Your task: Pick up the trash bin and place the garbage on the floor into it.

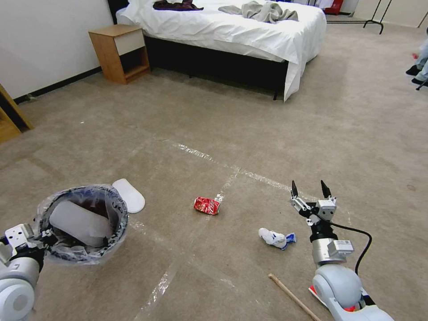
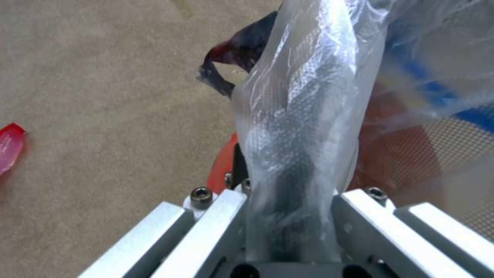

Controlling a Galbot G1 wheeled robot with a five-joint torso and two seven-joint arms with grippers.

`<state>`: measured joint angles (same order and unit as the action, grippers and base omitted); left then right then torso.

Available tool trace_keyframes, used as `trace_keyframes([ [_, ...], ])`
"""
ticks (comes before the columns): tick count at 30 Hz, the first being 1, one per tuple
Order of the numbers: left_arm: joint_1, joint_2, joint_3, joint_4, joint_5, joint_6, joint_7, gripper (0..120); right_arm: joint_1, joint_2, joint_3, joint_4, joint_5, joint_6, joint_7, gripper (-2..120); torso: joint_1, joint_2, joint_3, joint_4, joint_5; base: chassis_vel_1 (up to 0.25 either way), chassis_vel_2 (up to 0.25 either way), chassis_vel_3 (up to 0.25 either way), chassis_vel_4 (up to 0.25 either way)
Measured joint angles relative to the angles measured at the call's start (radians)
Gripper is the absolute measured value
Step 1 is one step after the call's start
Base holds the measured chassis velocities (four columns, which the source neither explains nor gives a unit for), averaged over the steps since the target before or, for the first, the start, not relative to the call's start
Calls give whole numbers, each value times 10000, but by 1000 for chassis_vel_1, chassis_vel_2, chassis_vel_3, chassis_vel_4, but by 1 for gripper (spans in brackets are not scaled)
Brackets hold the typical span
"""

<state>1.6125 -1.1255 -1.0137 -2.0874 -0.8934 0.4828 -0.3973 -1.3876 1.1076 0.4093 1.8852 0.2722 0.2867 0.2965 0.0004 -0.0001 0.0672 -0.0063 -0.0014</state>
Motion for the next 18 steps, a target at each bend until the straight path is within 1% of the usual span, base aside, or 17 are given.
trace_keyframes([
  [8,-3,29,-68,78,-19,-63,18,0,83,108,-52,-70,-141,-49,-1,90,0,0,0,1,0,0,0,0,0],
  [11,-24,50,-69,92,-30,-66,21,0,156,146,-115,-148,-157,-52,-45,86,0,0,0,1,0,0,0,0,0],
  [18,-32,90,-69,127,-46,-84,22,0,249,213,-213,-223,-211,-80,-51,86,0,0,0,1,0,0,0,0,0],
])
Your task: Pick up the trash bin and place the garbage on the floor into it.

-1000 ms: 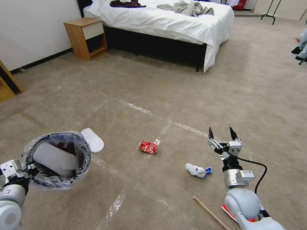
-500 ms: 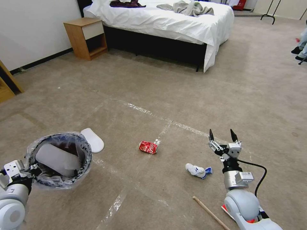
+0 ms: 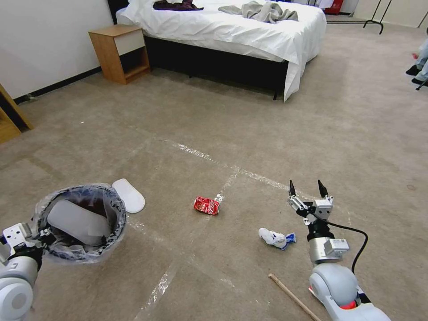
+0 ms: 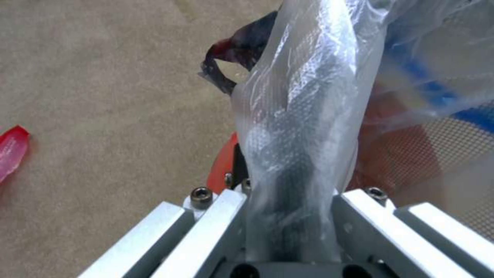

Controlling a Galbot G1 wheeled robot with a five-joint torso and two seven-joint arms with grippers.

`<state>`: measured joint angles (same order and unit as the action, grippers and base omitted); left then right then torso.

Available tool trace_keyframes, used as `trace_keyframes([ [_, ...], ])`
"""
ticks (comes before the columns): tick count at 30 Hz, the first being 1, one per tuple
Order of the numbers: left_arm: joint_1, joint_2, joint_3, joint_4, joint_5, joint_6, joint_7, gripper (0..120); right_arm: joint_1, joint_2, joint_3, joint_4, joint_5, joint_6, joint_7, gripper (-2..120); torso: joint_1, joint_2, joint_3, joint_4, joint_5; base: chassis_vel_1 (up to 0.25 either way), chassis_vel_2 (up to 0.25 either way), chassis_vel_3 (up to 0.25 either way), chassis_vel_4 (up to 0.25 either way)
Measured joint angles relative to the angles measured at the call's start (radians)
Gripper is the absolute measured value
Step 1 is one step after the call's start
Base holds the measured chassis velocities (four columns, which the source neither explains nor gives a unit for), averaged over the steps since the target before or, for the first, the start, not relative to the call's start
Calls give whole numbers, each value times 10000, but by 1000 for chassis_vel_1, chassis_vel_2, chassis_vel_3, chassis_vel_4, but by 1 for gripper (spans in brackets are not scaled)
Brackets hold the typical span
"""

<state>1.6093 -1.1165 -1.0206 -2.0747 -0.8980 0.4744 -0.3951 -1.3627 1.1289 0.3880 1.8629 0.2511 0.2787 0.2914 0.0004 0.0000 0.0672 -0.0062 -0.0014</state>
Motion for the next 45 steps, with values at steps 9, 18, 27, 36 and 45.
trace_keyframes([
  [9,-25,22,-13,79,-17,-49,1,0,0,59,-38,-84,-71,5,-23,86,-1,-1,0,-1,1,24,22,-27,-27],
  [18,-71,-3,7,155,7,-113,27,0,14,61,-40,-130,-86,41,-52,86,0,0,0,0,-1,117,122,-112,-132],
  [27,-102,-23,14,222,36,-183,66,0,31,69,-42,-171,-129,59,-62,86,0,0,0,-2,1,64,76,-73,-73],
  [36,-107,-5,-17,223,26,-212,68,0,29,120,-40,-192,-174,70,-91,86,0,0,0,-1,1,65,61,-67,-62],
  [45,-85,-52,-51,198,33,-279,64,0,8,146,-54,-202,-201,107,-113,86,0,-1,0,-1,0,78,91,-74,-85],
])
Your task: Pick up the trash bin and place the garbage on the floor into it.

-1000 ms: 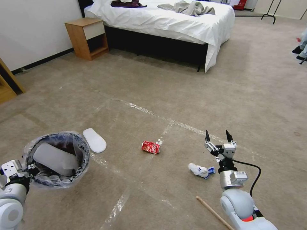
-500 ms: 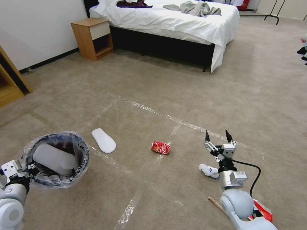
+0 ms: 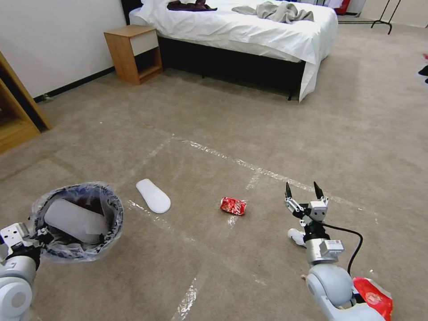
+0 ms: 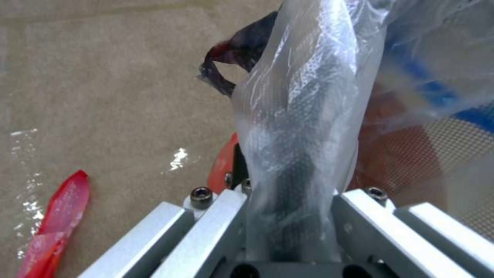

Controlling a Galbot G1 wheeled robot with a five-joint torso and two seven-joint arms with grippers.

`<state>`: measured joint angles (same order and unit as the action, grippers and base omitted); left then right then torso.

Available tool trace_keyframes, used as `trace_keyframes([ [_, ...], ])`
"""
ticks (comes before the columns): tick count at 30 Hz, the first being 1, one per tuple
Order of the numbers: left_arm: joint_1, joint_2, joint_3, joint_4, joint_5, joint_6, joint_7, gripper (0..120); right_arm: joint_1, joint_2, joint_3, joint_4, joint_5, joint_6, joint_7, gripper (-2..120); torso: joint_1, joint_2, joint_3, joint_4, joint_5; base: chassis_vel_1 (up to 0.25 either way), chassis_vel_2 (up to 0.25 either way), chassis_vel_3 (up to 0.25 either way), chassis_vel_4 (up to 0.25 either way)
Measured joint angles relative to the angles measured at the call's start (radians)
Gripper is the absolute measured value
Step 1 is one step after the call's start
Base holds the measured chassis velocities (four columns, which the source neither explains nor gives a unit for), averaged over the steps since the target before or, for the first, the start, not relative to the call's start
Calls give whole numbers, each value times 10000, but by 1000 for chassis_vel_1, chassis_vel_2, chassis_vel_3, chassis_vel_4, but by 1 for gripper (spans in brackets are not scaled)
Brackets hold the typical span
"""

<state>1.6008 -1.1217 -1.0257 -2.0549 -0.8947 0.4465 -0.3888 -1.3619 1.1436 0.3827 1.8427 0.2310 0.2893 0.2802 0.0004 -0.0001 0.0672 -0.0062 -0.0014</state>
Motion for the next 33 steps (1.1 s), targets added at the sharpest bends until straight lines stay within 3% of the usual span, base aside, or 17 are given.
trace_keyframes([
  [17,62,12,-112,-48,-27,-42,-8,0,96,-52,-103,-44,-24,-4,-14,85,0,0,0,1,0,69,68,-77,-71],
  [33,12,32,-99,184,124,-605,259,0,241,35,-210,-238,-68,23,-55,84,0,1,0,1,-1,53,57,-53,-53],
])
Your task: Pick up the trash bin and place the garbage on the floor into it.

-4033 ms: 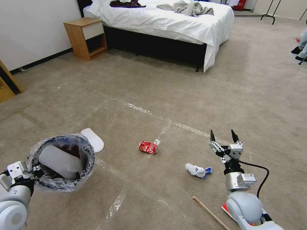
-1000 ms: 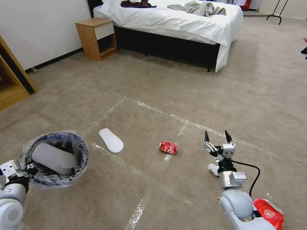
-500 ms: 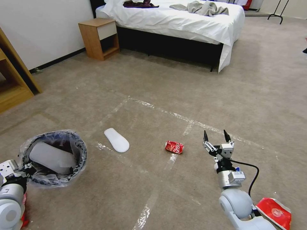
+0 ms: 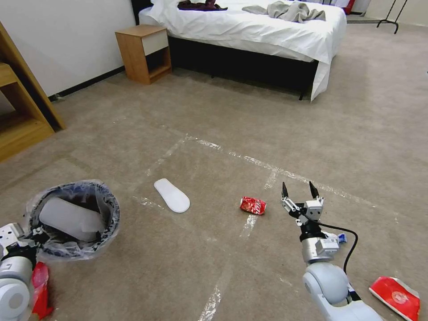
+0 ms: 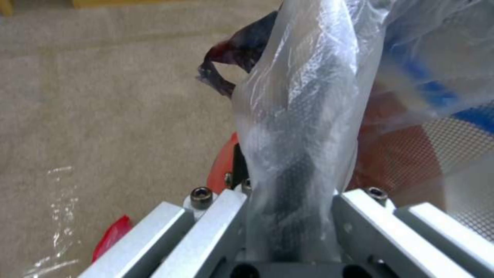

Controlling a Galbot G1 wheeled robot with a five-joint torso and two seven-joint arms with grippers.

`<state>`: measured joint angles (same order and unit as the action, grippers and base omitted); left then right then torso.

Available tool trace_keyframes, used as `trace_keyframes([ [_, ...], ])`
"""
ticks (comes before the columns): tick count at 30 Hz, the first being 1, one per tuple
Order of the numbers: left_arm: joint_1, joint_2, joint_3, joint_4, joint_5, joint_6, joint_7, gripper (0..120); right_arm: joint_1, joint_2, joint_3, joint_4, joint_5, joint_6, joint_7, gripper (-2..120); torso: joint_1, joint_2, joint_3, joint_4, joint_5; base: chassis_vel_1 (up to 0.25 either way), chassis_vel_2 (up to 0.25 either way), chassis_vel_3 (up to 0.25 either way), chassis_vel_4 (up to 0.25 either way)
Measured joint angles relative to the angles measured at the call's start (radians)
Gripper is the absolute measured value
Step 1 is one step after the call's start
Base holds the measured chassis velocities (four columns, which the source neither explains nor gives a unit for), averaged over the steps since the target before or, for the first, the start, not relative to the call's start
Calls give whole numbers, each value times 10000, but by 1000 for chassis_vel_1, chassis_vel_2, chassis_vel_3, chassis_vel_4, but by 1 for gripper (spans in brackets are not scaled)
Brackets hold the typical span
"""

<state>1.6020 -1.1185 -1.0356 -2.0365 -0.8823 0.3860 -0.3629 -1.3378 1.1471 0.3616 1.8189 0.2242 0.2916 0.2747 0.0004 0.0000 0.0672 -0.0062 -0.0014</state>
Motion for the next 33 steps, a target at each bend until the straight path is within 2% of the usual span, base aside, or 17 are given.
trace_keyframes([
  [9,-1,1,30,205,182,-328,232,0,67,24,-58,-88,66,78,-19,84,0,0,0,0,1,0,0,0,0],
  [33,-62,-52,85,215,21,-260,115,0,113,-7,-79,-107,111,89,-17,84,1,0,0,-1,0,0,0,0,0],
])
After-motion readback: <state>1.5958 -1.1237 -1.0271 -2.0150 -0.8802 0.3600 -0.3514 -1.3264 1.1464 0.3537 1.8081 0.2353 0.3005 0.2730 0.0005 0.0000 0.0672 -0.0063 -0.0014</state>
